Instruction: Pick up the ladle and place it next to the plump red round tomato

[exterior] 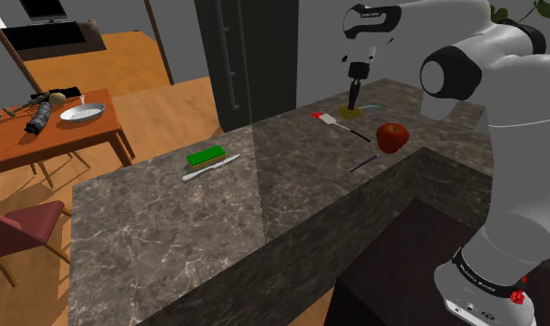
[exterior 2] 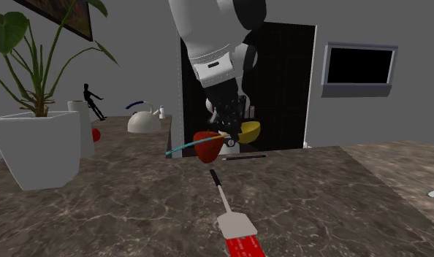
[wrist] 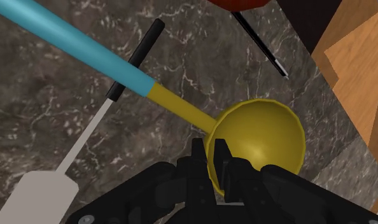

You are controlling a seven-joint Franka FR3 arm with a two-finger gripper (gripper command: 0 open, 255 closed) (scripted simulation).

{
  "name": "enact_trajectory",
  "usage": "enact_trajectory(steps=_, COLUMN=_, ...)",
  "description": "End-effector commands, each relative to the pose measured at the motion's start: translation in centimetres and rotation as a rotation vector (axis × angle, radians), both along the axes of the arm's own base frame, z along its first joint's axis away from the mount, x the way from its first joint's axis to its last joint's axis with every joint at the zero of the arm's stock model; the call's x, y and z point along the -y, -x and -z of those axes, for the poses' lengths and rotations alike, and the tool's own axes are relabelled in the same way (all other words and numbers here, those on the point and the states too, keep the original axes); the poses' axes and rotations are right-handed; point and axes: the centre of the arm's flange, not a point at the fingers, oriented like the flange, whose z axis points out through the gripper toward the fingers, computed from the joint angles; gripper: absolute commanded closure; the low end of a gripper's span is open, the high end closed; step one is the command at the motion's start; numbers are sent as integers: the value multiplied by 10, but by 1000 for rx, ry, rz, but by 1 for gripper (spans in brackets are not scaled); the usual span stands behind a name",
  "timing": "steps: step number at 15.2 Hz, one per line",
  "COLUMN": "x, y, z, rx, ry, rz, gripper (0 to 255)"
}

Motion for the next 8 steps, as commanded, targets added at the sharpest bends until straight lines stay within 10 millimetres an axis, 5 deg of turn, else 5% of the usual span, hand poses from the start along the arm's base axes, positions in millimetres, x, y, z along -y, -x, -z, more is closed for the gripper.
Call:
enact_trajectory(steps=1, x=1, y=1, z=-10, rx=0, ry=0, rz=0, gripper=255)
enact_trajectory(steps=5, x=1, y=1, z=-29, rx=0, ry=0, rz=0, gripper=255)
enact_trajectory(steps=8, x=21, y=35, z=-29, rx=0, ry=0, rz=0, gripper=255)
